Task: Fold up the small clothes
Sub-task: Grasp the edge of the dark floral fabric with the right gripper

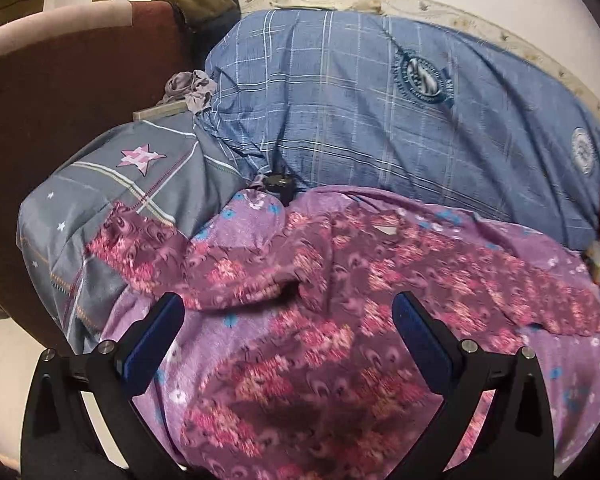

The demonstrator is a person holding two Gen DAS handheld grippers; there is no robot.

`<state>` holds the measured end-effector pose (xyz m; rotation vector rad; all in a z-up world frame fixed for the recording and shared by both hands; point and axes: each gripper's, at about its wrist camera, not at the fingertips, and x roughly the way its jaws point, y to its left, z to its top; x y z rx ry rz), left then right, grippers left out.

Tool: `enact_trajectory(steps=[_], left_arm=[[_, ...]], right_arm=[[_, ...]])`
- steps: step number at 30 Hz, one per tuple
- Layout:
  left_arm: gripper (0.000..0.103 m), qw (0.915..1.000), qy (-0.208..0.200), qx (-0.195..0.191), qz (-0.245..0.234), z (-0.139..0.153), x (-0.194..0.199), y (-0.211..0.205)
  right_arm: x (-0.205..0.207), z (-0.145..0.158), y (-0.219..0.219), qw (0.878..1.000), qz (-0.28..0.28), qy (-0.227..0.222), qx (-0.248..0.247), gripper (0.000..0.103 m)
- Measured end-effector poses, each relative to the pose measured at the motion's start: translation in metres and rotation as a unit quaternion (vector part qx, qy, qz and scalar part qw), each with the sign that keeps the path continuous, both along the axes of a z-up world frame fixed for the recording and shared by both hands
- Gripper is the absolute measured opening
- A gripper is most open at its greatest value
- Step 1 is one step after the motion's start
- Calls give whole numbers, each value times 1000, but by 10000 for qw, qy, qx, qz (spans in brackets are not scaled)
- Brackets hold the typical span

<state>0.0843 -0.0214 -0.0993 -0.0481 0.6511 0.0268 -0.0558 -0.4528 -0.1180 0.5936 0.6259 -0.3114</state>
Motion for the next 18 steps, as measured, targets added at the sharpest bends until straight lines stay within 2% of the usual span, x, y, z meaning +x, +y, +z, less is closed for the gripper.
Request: enact_trajectory(steps=[4, 7, 11, 13, 15, 18], left_arm=[[103, 9988, -368, -98, 319, -4, 27, 0], [103, 9968, -477, -25, 634, -12, 56, -4], [103, 9946, -532, 123, 887, -43, 75, -6], [103, 9962, -300, 185, 796, -59, 86, -9], [103, 9982, 47, 8, 604, -64, 99, -9], [103, 9980, -31, 153, 606, -64, 105, -12]], right_arm=[[8, -31, -57, 9973, -513, 61, 517, 68], [19, -55, -95, 9905, -885, 71, 1048, 65], [24, -84, -140, 9768, -1442, 92, 1580, 55], [23, -94, -160, 9702, -1743, 42, 1681, 54], [22, -101, -179, 9642, -2018, 30, 1721, 54], [21, -118, -202, 9503, -2355, -30, 2035, 55]])
